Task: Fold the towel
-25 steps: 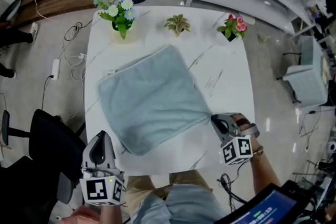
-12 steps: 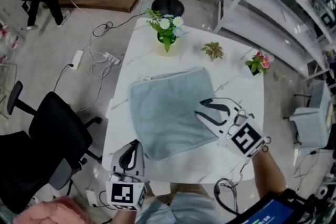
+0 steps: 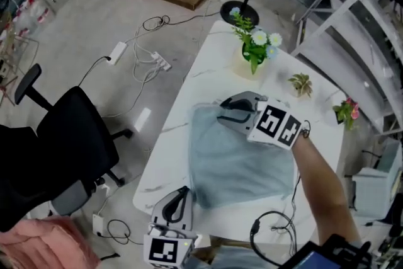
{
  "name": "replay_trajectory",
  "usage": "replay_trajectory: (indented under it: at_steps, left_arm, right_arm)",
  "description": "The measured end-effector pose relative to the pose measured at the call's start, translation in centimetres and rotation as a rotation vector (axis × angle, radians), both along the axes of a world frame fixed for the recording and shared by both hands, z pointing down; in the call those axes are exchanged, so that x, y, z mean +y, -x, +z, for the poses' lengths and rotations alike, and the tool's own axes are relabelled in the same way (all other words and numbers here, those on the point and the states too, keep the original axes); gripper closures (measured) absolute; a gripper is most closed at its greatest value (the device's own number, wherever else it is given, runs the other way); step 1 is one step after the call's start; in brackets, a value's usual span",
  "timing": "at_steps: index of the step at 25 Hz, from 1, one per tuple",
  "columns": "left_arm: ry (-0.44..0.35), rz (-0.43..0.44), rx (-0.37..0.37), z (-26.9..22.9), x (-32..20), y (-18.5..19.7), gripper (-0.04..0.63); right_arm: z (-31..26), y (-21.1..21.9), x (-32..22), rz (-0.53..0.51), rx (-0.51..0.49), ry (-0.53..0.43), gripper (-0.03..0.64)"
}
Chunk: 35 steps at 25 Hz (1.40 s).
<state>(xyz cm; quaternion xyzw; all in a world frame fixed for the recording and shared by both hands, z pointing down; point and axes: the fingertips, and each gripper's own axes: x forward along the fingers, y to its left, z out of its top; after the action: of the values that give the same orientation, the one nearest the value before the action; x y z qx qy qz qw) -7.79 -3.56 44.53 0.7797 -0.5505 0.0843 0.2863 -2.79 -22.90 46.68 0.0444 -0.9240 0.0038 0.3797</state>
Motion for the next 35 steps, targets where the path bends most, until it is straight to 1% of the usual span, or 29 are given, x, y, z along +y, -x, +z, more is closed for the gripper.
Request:
replay_trajectory:
  at_steps: [4,6,8,9,10,11,12,16,18,19,20,21,22,23,24,25,26,29,31,35]
  left_arm:
    - [-0.002,-0.042,0.010,0.5,-0.9,1.7,0.587]
    - [-0.008,-0.056,0.013,0.6,-1.3,2.2,0.588]
    - [-0.007,-0.068,0.018,0.8,-1.5,2.6,0.588]
    - [-0.005,-0.070,0.020,0.8,-1.5,2.8,0.588]
    - [-0.004,-0.071,0.021,0.9,-1.5,2.9,0.588]
    - [-0.005,-0.069,0.023,0.8,-1.6,2.9,0.588]
    - [-0.006,-0.068,0.026,0.7,-1.7,3.0,0.588]
    - [-0.009,-0.066,0.038,0.3,-2.1,3.4,0.588]
    - [-0.015,-0.067,0.040,0.2,-2.2,3.6,0.588]
    - [-0.017,-0.067,0.040,0.2,-2.2,3.6,0.588]
    - [-0.018,-0.068,0.040,0.2,-2.2,3.7,0.588]
    - [-0.017,-0.069,0.040,0.2,-2.0,3.8,0.586]
    - [-0.014,-0.071,0.040,0.2,-1.9,4.0,0.588]
    - [-0.009,-0.073,0.040,0.3,-1.7,4.2,0.588]
    - [-0.005,-0.077,0.041,0.4,-1.6,4.4,0.588]
    - [-0.003,-0.082,0.042,0.5,-1.6,4.7,0.588]
    - [-0.002,-0.087,0.042,0.6,-1.5,4.9,0.588]
    - [-0.001,-0.096,0.043,0.6,-1.5,5.3,0.588]
    - [-0.004,-0.100,0.045,0.5,-1.5,5.6,0.588]
    - [-0.005,-0.107,0.045,0.4,-1.3,6.1,0.588]
  right_arm:
    - [1.5,3.4,-1.1,-0.048,0.019,0.037,0.494]
    - [2.8,4.4,-1.4,-0.065,0.053,0.058,0.483]
    - [4.2,4.9,-1.3,-0.086,0.099,0.045,0.477]
    - [4.7,5.0,-1.3,-0.095,0.116,0.023,0.502]
    - [4.9,5.0,-1.3,-0.097,0.120,0.000,0.549]
    - [4.7,5.0,-1.3,-0.092,0.109,-0.015,0.579]
    - [4.2,5.0,-1.5,-0.081,0.088,-0.025,0.595]
    - [1.1,5.1,-2.5,-0.045,-0.001,-0.066,0.598]
    - [0.6,5.4,-2.7,-0.057,-0.012,-0.061,0.598]
    - [1.0,5.6,-2.5,-0.069,0.005,-0.038,0.594]
    - [1.9,5.6,-2.1,-0.084,0.036,-0.007,0.562]
    - [3.0,5.6,-1.7,-0.103,0.076,0.018,0.511]
    - [4.1,5.5,-1.2,-0.124,0.118,0.027,0.485]
    - [5.0,5.4,-0.8,-0.144,0.150,0.017,0.490]
    - [5.4,5.3,-0.7,-0.156,0.163,-0.003,0.533]
    - [5.4,5.3,-0.7,-0.157,0.158,-0.020,0.569]
    - [5.0,5.3,-0.8,-0.149,0.141,-0.033,0.580]
    - [2.6,5.0,-1.9,-0.103,0.056,-0.069,0.580]
    - [1.2,4.7,-3.0,-0.075,0.022,-0.104,0.580]
    - [1.4,5.3,-4.3,-0.044,0.042,-0.138,0.580]
